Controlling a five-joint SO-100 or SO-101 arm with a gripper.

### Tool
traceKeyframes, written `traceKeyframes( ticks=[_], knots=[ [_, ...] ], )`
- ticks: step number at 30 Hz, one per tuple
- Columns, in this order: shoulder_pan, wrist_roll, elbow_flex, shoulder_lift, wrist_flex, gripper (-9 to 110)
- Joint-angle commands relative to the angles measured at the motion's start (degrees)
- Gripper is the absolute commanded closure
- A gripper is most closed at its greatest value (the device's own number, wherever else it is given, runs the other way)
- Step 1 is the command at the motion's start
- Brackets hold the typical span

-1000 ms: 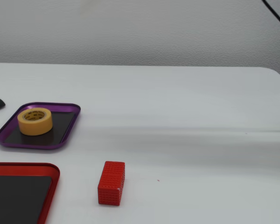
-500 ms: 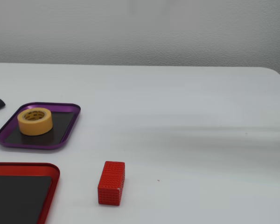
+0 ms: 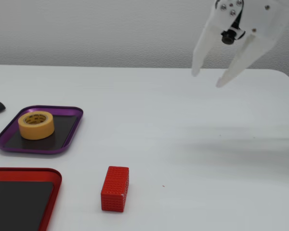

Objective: Grasp a tape and put it in the right purple dish.

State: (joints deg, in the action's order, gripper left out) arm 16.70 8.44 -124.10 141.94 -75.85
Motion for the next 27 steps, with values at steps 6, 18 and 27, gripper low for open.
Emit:
traceKeyframes(
  ticks=[6, 18, 27],
  knots=[
    [0.09, -0.35, -27.25, 32.17, 6.59, 90],
    [0.00, -0.79, -48.08, 52.56, 4.39, 90],
    [-2.81, -9.23, -49.92, 53.17, 4.39, 102]
  ],
)
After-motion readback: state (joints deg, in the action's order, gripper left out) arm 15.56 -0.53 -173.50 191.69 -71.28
